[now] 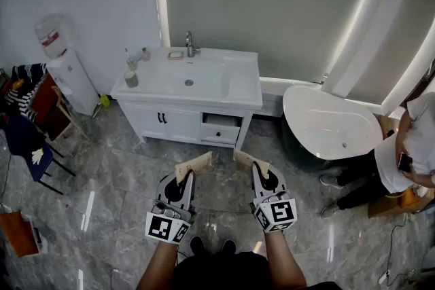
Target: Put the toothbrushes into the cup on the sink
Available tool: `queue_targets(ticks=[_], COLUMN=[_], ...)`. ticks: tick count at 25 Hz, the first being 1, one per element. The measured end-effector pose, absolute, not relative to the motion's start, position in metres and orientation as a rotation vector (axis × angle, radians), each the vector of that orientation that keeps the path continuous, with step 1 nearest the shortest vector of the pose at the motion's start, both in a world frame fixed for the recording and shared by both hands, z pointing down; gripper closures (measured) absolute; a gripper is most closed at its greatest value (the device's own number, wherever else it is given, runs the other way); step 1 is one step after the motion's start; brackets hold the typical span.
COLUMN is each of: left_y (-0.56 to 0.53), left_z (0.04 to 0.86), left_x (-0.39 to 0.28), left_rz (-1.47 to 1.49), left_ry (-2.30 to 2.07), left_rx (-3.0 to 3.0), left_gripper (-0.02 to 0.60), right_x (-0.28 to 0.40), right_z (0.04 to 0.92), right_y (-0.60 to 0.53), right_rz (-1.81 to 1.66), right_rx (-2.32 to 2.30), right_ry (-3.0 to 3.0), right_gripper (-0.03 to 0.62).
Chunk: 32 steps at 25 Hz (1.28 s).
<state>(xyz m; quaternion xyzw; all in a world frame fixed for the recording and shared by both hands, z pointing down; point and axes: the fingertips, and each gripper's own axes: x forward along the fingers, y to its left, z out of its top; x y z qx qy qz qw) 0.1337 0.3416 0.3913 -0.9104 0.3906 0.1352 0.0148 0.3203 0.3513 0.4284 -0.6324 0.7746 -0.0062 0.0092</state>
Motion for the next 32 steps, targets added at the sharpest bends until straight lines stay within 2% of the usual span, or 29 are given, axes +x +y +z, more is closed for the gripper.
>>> queue_targets(ticks=[32], left_y=[0.307], left_z=[0.397], left_x=[0.086], left_rz=[0.440], left_ry=[1.165], left_rx=[-2.846], left_gripper=[0.526], right_x=[0.285], right_z=[0.434], right_y=[0.335], right_rz=[-0.010], right_rx=[-2.006], right_ry=[2.348], right_gripper=[0.546])
